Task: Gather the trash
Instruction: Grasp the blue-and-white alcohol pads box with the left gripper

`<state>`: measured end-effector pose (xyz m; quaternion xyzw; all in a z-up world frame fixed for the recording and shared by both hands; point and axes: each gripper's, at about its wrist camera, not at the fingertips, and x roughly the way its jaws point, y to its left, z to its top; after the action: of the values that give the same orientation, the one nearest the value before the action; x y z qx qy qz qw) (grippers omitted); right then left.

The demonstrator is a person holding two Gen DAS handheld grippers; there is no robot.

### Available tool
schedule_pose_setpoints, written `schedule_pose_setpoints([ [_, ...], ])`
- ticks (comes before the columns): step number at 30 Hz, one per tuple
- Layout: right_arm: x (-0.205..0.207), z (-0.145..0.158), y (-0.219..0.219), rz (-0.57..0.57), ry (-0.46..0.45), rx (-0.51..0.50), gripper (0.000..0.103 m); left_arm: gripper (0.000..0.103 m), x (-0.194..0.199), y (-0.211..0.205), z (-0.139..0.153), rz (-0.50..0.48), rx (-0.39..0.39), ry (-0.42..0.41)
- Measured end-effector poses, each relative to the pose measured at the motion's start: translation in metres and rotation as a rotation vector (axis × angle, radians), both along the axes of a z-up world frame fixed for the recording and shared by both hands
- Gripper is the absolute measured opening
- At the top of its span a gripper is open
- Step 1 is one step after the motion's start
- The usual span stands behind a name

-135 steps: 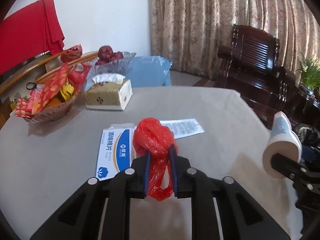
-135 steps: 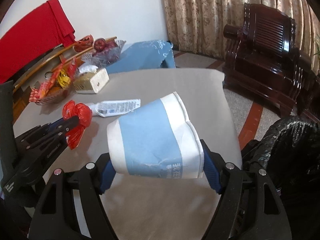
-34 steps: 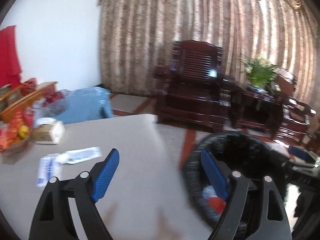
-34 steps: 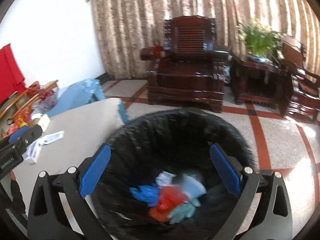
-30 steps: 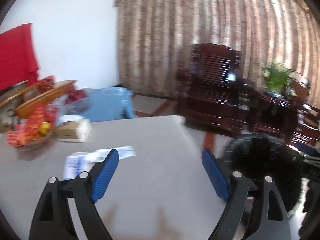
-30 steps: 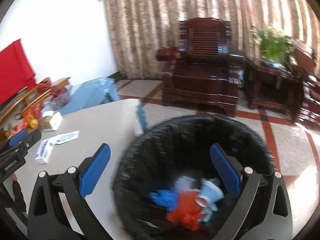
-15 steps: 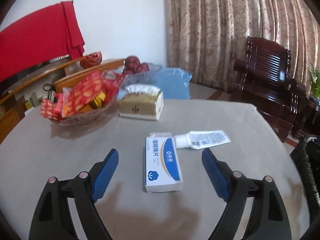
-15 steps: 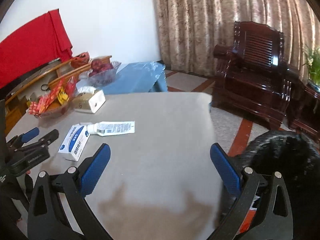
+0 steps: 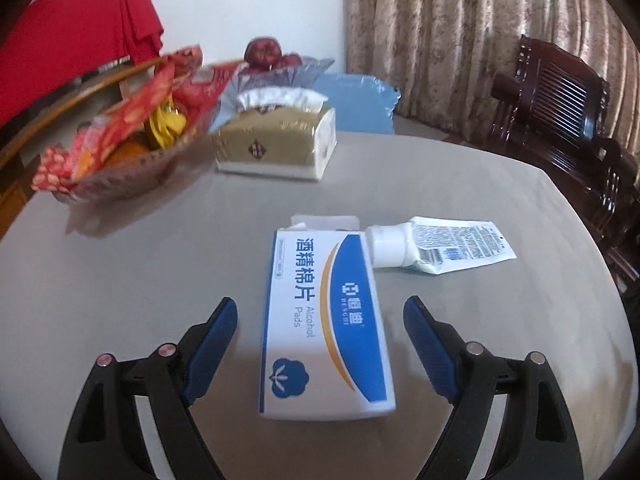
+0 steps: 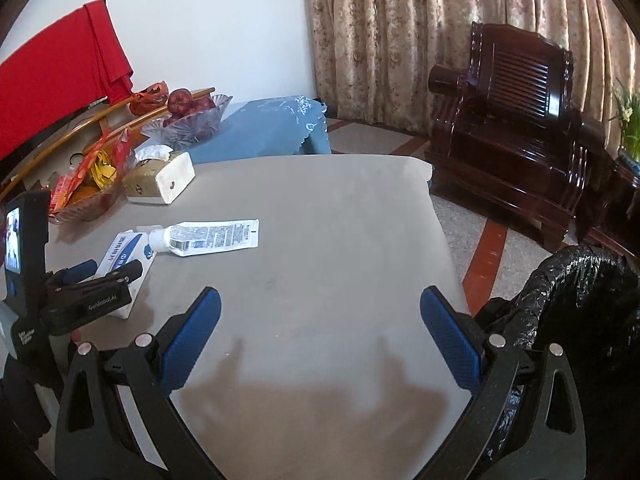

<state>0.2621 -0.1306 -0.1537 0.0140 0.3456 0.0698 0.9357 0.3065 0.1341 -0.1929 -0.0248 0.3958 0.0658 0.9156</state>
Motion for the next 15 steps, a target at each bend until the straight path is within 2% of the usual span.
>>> schedule_pose_setpoints([
  [5,0.006,0.000,0.002,-0.001,-0.005,-0.001,0.097,0.081,0.010,-0.001,-0.007,-0.008,-0.021,0.045],
  [6,0.006,0.000,0.002,-0.001,-0.004,0.001,0.097,0.077,0.012,-0.002,-0.009,-0.015,-0.023,0.056],
  [8,0.007,0.000,0.003,0.002,-0.004,0.000,0.097,0.057,0.014,-0.003,-0.012,-0.024,-0.028,0.076],
  [15,0.013,0.001,0.020,0.030,-0.002,-0.021,0.097,0.055,0.007,0.008,-0.007,0.011,-0.053,0.039],
])
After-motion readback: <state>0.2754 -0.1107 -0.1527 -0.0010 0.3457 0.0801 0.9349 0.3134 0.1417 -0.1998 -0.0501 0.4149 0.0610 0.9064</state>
